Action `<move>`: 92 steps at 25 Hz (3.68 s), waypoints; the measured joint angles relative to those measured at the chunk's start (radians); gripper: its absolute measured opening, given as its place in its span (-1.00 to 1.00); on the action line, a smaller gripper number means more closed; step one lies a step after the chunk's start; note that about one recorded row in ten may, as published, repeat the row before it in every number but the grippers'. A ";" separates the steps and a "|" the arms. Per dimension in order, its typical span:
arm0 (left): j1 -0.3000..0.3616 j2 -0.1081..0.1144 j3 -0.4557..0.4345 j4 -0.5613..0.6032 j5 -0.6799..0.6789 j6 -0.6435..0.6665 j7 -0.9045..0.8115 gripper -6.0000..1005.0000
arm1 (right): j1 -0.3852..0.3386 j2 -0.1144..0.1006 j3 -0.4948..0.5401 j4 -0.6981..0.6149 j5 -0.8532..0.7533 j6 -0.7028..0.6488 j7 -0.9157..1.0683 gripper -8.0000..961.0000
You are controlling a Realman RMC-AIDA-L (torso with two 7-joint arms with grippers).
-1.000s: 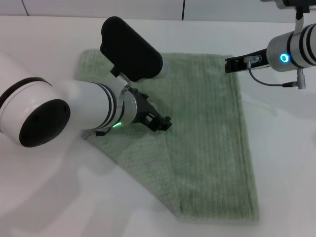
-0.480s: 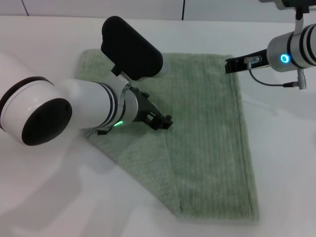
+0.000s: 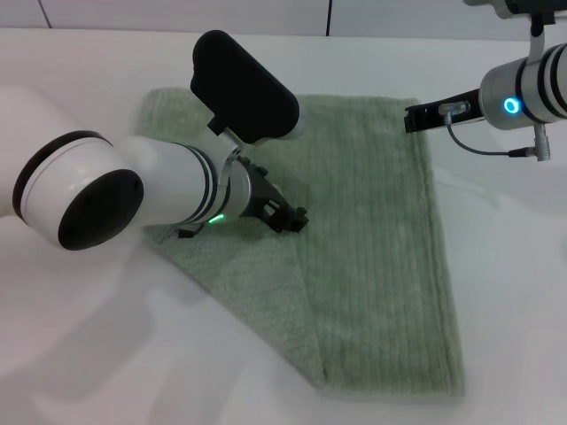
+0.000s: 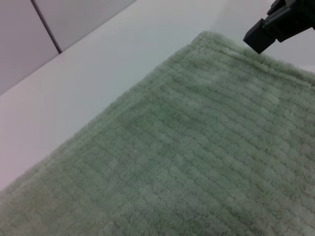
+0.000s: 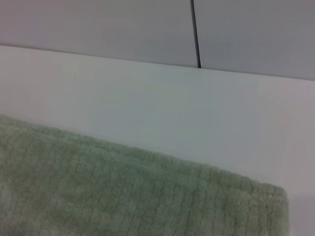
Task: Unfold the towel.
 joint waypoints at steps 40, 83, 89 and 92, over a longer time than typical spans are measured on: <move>0.053 0.004 -0.028 -0.402 0.040 -0.338 -0.002 -0.90 | 0.016 0.004 -0.039 -0.075 0.027 -0.040 -0.001 -0.94; 0.156 0.009 -0.151 -0.583 0.087 -0.676 -0.206 -0.90 | 0.006 0.004 -0.063 -0.095 0.041 -0.052 -0.001 -0.92; 0.155 0.010 -0.166 -0.571 0.088 -0.730 -0.209 -0.87 | 0.006 0.003 -0.063 -0.094 0.038 -0.052 -0.002 -0.92; 0.155 0.011 -0.170 -0.551 0.088 -0.746 -0.204 -0.84 | 0.007 0.003 -0.063 -0.093 0.037 -0.053 -0.006 -0.92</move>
